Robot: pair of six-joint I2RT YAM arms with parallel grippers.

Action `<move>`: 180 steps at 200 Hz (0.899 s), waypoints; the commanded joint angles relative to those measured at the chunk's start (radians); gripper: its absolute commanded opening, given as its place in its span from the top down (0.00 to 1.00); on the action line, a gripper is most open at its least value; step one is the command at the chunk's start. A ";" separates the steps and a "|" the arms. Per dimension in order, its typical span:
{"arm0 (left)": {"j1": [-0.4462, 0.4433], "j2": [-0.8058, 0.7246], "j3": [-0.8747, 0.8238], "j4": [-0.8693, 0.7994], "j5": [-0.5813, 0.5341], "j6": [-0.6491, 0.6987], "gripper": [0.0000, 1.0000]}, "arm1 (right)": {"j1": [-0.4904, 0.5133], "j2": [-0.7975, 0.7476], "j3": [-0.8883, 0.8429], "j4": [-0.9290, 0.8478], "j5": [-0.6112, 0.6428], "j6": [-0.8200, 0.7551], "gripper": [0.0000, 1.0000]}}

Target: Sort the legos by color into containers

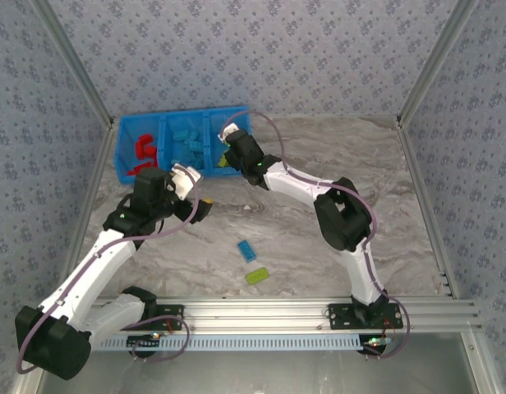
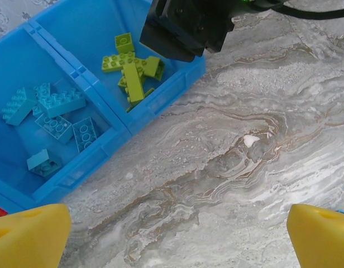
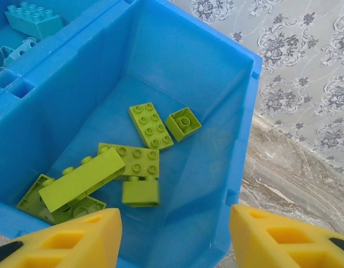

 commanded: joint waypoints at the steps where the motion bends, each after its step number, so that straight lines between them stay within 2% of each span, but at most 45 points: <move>1: 0.005 0.011 -0.003 -0.005 0.008 -0.005 0.01 | 0.003 -0.134 -0.045 -0.011 0.013 -0.014 0.44; 33: 0.005 0.024 -0.001 -0.021 0.059 0.014 0.01 | 0.003 -0.378 -0.209 -0.091 -0.051 0.072 0.42; 61: -0.005 0.052 0.004 -0.033 0.206 0.009 0.01 | -0.038 -0.633 -0.378 -0.255 -0.289 0.224 0.29; 74: -0.051 0.084 0.040 -0.070 0.218 -0.025 0.01 | -0.055 -0.751 -0.468 -0.318 -0.400 0.268 0.21; 89: -0.153 0.135 0.104 -0.152 0.152 -0.080 0.02 | -0.061 -0.876 -0.582 -0.395 -0.465 0.300 0.13; 98: -0.225 0.171 0.137 -0.191 0.069 -0.183 0.03 | -0.066 -0.939 -0.627 -0.452 -0.473 0.333 0.06; 112: -0.315 0.228 0.174 -0.232 -0.038 -0.438 0.05 | -0.081 -1.013 -0.675 -0.540 -0.476 0.398 0.02; 135: -0.406 0.281 0.115 -0.184 -0.104 -0.948 0.15 | -0.109 -1.088 -0.746 -0.618 -0.454 0.471 0.00; 151: -0.481 0.317 0.037 -0.094 -0.140 -1.263 0.15 | -0.144 -1.119 -0.790 -0.621 -0.439 0.509 0.00; 161: -0.527 0.358 0.018 -0.071 -0.162 -1.357 0.15 | -0.177 -1.131 -0.803 -0.618 -0.441 0.528 0.00; 180: -0.581 0.445 0.076 -0.128 -0.211 -1.385 0.15 | -0.236 -1.138 -0.816 -0.602 -0.487 0.536 0.00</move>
